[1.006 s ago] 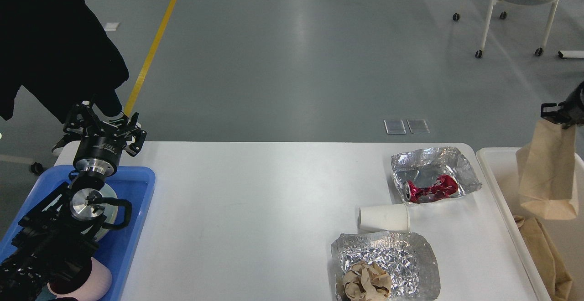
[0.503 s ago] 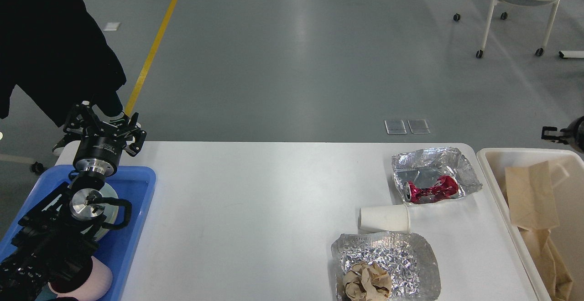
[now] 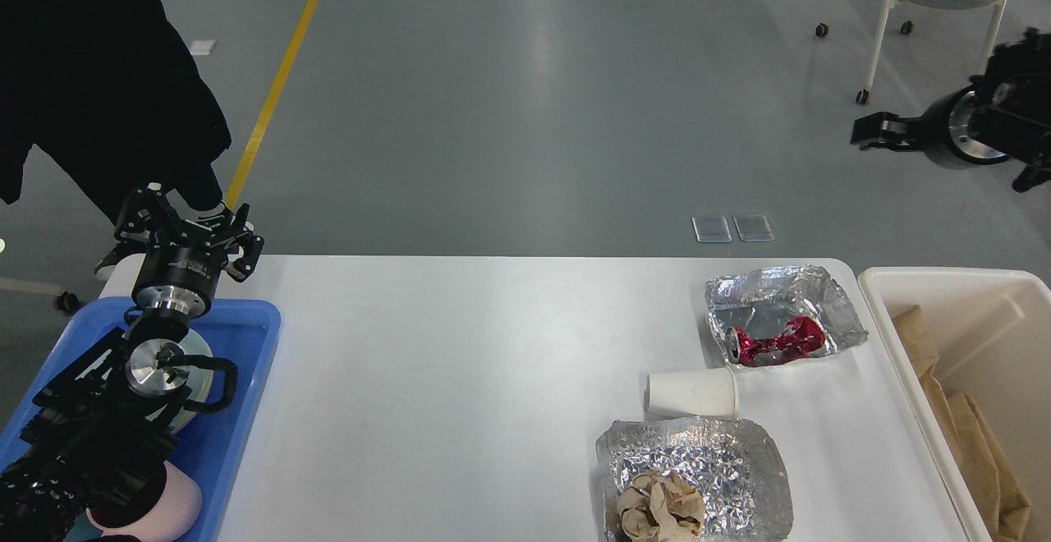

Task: Tidy desktop
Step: 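Raise the right gripper and bring it back over the table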

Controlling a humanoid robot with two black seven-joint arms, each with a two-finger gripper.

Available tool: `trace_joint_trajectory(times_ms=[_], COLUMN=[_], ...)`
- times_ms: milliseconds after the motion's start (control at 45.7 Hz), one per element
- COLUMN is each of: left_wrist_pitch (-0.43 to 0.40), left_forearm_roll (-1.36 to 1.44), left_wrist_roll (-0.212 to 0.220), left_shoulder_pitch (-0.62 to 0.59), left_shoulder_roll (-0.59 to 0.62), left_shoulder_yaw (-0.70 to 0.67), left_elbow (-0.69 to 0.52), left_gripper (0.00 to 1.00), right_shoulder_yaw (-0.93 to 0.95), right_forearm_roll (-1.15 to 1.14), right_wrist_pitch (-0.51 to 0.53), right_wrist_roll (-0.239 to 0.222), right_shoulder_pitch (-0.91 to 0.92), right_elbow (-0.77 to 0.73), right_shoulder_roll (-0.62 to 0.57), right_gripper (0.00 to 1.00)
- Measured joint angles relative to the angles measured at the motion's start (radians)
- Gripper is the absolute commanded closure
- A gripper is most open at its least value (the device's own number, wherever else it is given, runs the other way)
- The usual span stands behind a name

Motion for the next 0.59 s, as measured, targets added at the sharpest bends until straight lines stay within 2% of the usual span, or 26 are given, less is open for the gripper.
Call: trace_joint_trajectory(times_ms=[131, 241, 459, 591], left_wrist_pitch=[0.000, 0.000, 0.000, 0.000], left_forearm_roll=[0.000, 0.000, 0.000, 0.000], left_wrist_roll=[0.000, 0.000, 0.000, 0.000], left_shoulder_pitch=[0.000, 0.000, 0.000, 0.000], left_shoulder_roll=[0.000, 0.000, 0.000, 0.000], left_shoulder_yaw=[0.000, 0.000, 0.000, 0.000], left_elbow=[0.000, 0.000, 0.000, 0.000], left_gripper=[0.03, 0.03, 0.03, 0.03], right_shoulder_yaw=[0.002, 0.010, 0.045, 0.048], right_forearm_roll=[0.014, 0.054, 0.214, 0.261], right_wrist_pitch=[0.072, 0.188, 0.539, 0.614], right_wrist_roll=[0.000, 0.002, 0.004, 0.003], right_shoulder_pitch=[0.196, 0.332, 0.503, 0.561], right_elbow=[0.184, 0.291, 0.336, 0.345], right_shoulder_roll=[0.046, 0.076, 0.112, 0.114], right_gripper=[0.00, 0.00, 0.00, 0.00])
